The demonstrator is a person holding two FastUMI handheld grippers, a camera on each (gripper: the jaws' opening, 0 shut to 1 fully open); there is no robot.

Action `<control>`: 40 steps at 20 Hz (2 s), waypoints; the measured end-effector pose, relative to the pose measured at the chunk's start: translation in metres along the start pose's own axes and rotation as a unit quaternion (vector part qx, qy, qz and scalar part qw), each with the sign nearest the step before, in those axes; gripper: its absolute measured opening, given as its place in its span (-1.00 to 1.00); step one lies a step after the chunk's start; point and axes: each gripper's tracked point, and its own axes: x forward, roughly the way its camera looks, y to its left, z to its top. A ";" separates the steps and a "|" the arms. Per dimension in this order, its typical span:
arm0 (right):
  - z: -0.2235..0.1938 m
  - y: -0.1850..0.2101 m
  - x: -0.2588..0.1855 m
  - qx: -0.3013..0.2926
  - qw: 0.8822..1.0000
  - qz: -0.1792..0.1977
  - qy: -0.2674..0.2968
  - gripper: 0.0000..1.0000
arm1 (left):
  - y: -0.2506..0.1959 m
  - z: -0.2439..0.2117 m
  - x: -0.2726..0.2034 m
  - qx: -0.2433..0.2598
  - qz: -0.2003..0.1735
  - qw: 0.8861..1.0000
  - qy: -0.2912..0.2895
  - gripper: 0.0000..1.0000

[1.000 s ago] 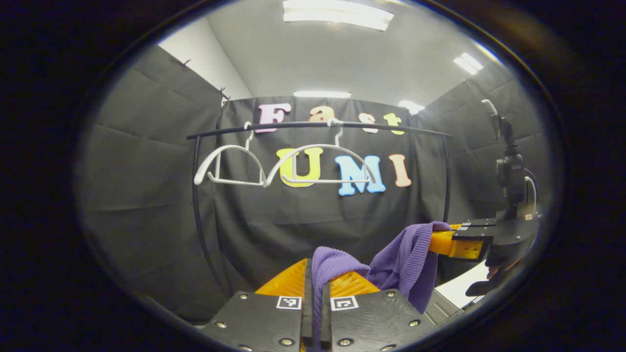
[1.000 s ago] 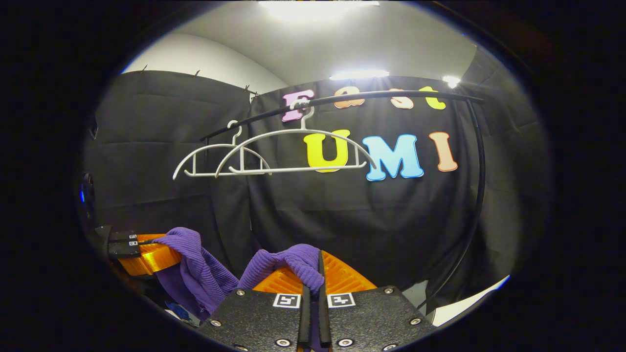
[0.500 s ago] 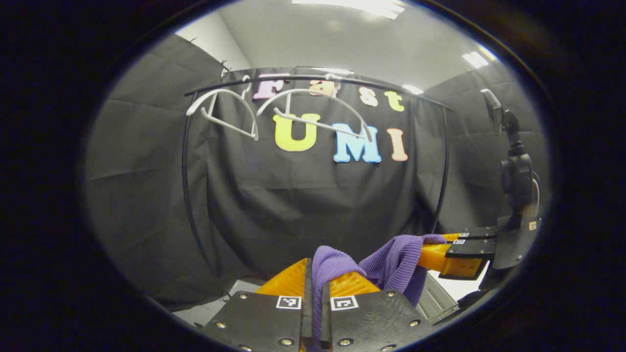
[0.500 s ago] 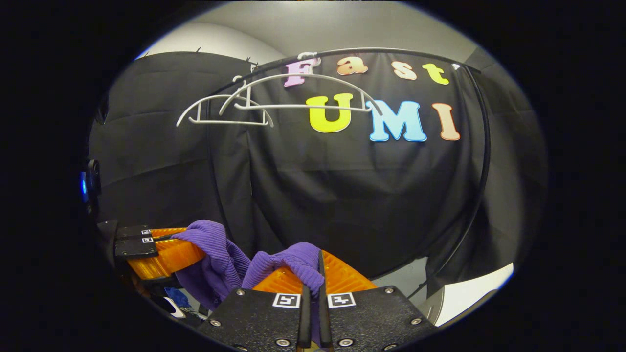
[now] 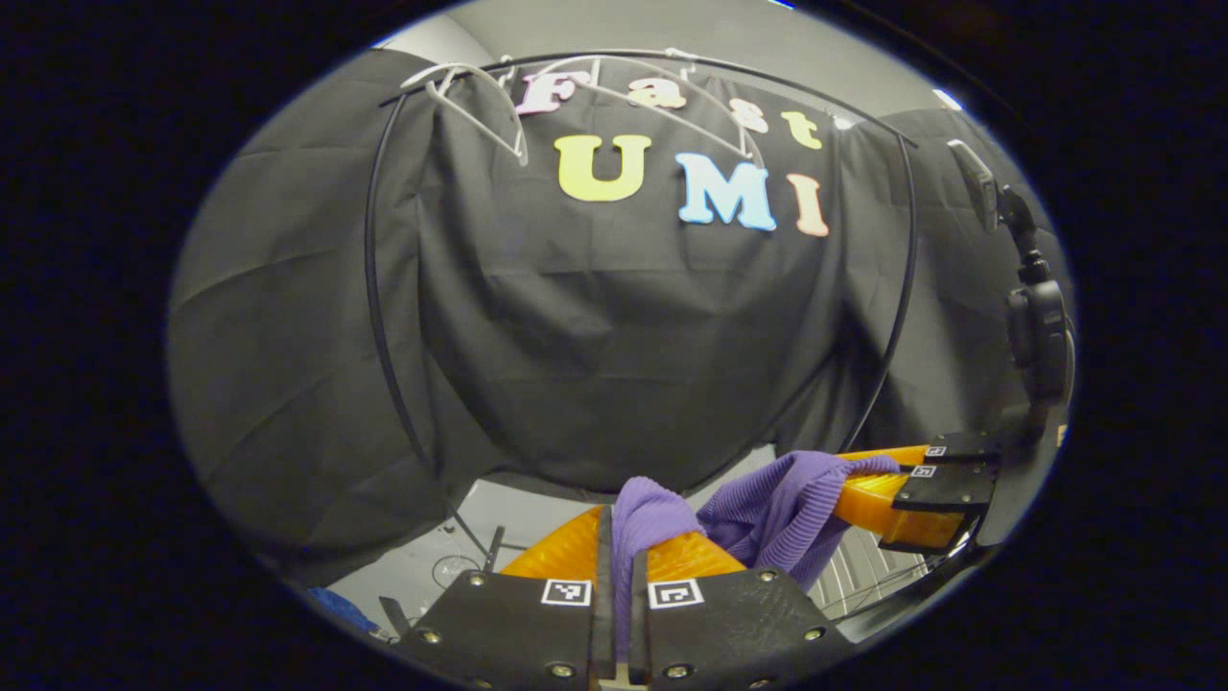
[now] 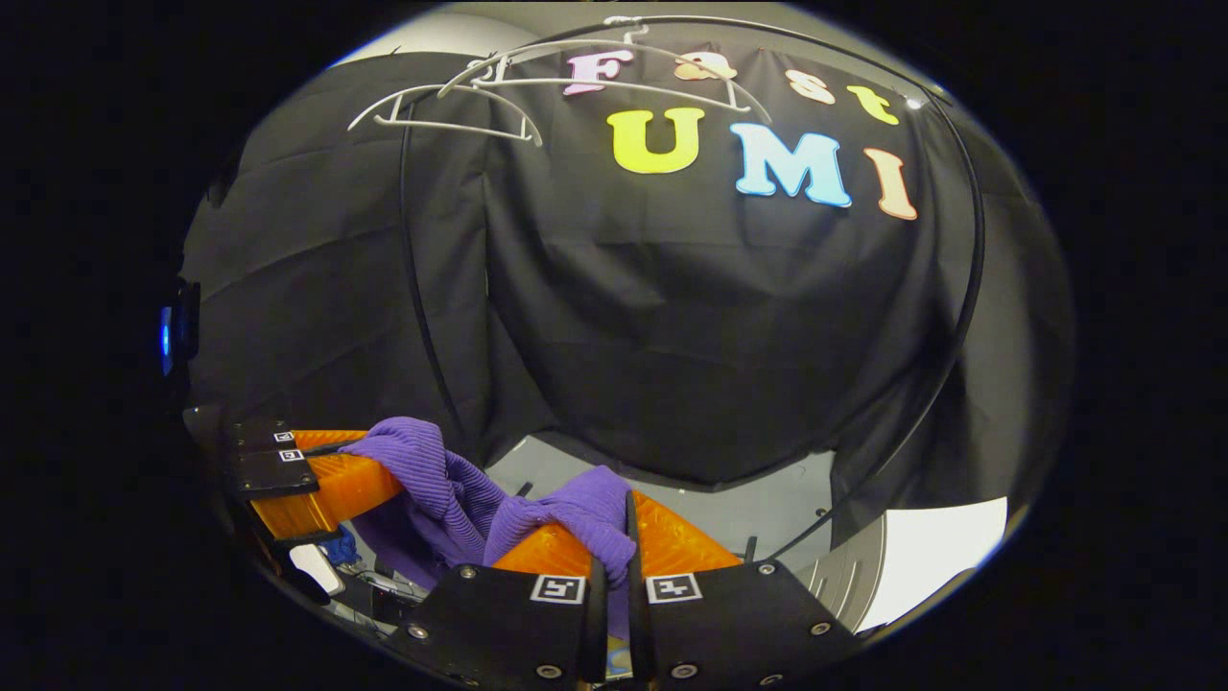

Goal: Grasp the clothes on the hanger with both hands and then place them into the laundry hamper below.

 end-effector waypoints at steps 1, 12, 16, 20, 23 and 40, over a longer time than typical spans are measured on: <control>-0.010 0.000 0.003 -0.004 1.000 0.003 0.014 -0.80 | 0.001 -0.010 0.004 0.004 0.000 1.000 0.013 -0.95; -0.096 0.011 0.010 -0.044 0.993 0.010 0.106 -0.06 | 0.014 -0.119 -0.003 0.024 0.010 0.989 0.148 -0.84; -0.097 0.012 0.005 -0.041 0.994 0.005 0.101 0.68 | 0.019 -0.104 -0.010 0.006 0.021 0.992 0.122 -0.05; -0.073 0.013 -0.010 -0.020 0.997 0.001 0.075 0.89 | 0.029 -0.074 -0.028 0.009 0.029 0.996 0.083 0.91; -0.047 0.009 -0.025 -0.009 0.999 -0.010 0.036 0.89 | 0.036 -0.042 -0.042 0.017 0.032 0.998 0.043 0.91; 0.131 -0.059 -0.162 0.023 0.974 -0.105 -0.201 0.86 | 0.041 0.182 -0.165 0.038 0.024 0.981 -0.190 1.00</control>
